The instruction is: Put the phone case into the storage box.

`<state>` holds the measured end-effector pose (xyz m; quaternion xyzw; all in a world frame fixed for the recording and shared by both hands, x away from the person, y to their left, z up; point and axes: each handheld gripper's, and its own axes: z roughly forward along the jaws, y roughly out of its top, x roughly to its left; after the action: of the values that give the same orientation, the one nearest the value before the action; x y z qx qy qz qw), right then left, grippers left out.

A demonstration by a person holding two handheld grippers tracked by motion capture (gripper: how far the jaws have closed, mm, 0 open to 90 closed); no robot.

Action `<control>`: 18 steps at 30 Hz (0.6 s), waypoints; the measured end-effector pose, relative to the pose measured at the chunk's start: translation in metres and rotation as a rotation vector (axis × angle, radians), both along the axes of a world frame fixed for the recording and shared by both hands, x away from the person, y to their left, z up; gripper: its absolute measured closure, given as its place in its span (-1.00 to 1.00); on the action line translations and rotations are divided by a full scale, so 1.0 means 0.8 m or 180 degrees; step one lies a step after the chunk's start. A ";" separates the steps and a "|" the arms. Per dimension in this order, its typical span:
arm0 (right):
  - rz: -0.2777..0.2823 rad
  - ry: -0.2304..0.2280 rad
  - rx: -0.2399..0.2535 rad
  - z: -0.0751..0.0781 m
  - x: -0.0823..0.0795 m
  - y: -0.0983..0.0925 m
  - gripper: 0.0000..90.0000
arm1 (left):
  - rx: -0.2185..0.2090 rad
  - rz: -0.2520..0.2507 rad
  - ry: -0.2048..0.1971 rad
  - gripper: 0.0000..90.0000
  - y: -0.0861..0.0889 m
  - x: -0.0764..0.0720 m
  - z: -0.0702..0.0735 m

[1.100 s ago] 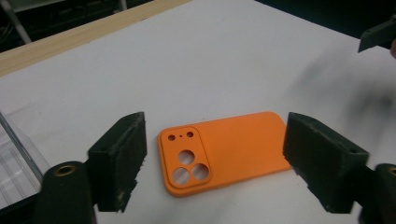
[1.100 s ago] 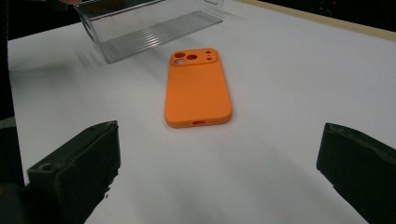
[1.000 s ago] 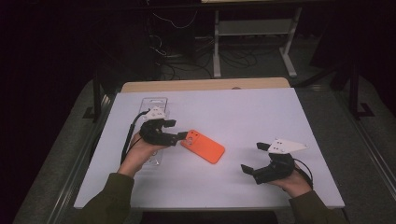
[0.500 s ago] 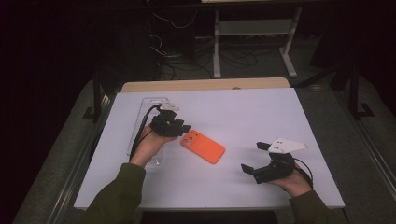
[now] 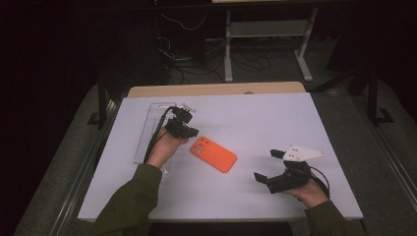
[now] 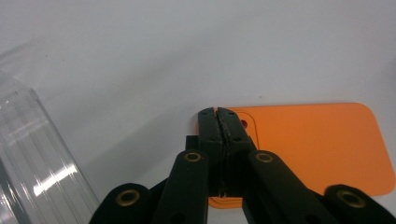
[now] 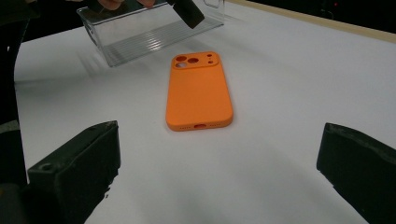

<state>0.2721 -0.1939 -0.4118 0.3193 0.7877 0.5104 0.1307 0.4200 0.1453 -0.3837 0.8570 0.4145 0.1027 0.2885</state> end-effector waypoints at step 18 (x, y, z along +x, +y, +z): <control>0.0005 -0.0004 0.0006 0.000 0.000 -0.001 -1.00 | 0.0533 0.0130 0.0385 0.99 -0.019 0.020 -0.024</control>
<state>0.2722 -0.1943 -0.4114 0.3185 0.7874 0.5113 0.1306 0.4362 0.1305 -0.4032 0.8740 0.4386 0.0908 0.1882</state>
